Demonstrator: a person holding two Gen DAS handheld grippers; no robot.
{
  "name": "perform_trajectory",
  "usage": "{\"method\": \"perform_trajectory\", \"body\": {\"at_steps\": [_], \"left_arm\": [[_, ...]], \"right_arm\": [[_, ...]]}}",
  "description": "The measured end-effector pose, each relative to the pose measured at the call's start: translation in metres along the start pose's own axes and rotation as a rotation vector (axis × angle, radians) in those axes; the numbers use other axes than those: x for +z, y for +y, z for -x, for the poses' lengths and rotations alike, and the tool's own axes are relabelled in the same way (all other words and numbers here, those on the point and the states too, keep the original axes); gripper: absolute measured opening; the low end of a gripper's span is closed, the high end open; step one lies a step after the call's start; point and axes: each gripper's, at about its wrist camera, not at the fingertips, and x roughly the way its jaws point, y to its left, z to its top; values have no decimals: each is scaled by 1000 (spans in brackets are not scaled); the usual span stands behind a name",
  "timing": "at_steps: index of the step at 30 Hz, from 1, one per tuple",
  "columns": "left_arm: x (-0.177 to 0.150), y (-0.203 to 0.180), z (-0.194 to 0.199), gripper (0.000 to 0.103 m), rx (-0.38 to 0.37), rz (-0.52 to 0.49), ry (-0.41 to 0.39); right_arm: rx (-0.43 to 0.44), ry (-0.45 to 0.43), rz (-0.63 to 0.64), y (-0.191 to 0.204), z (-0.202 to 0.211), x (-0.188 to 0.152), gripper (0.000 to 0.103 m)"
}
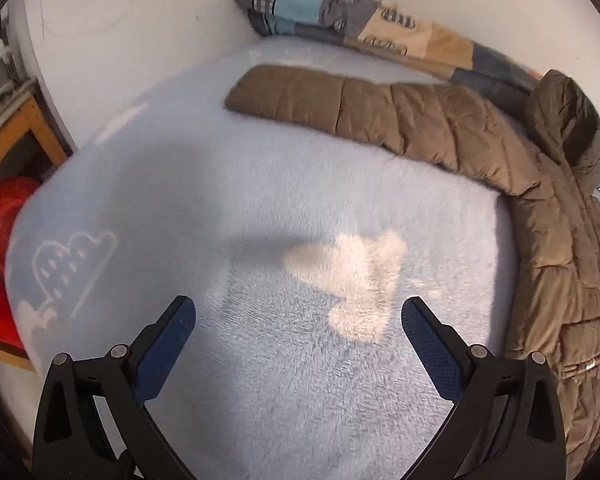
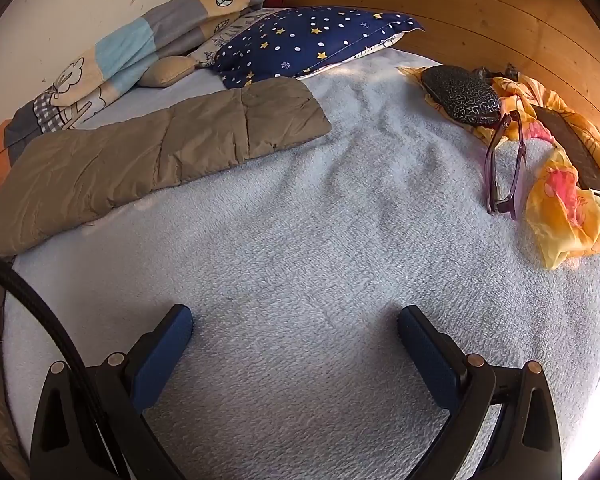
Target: Fold large clothes
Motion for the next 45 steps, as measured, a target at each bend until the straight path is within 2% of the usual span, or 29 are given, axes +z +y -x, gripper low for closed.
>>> {"method": "perform_trajectory", "body": {"at_steps": [2,5,7,9,12,14,17,20,23,26,28,32,34,36,40,42,45], "left_arm": [[0,-8,39,103,0,-31,-98],[4,-27,93,103,-57,-53,-203],[0,-54,128,103,-128,-58,-262],[-7,-86,158,103,-201,-67,-310],[-24,-135,199,103,-298,-124,-341],[-40,-167,222,103,-356,-170,-350],[-68,-210,254,103,-445,-239,-347],[-97,-249,289,103,-546,-312,-338],[-124,-289,320,103,-617,-405,-327],[-152,-317,344,103,-615,-492,-345],[-165,-323,352,103,-599,-532,-360],[-169,-312,347,103,-585,-526,-344],[-164,-300,338,103,-579,-504,-340],[-156,-289,325,103,-537,-484,-350],[-148,-271,296,103,-469,-435,-379],[-145,-266,275,103,-433,-427,-381],[-142,-263,243,103,-355,-401,-402]], "right_arm": [[32,30,20,-2,2,2,103],[113,126,27,-7,3,8,103],[180,159,-66,-18,8,8,103],[294,148,-180,-34,22,7,103],[390,148,-343,-56,47,7,103],[477,98,-425,-68,75,8,103],[582,-42,-458,-78,131,13,103],[672,-223,-419,-75,195,4,103],[735,-283,-335,-55,236,-10,103],[772,-245,-193,-22,265,-33,103],[763,-243,-90,1,279,-48,103],[730,-249,116,48,299,-72,103],[732,-249,199,66,307,-84,103],[716,-252,281,84,317,-94,103],[668,-336,378,108,343,-113,103],[630,-351,407,120,337,-126,103],[570,-294,463,145,312,-146,103]]}}
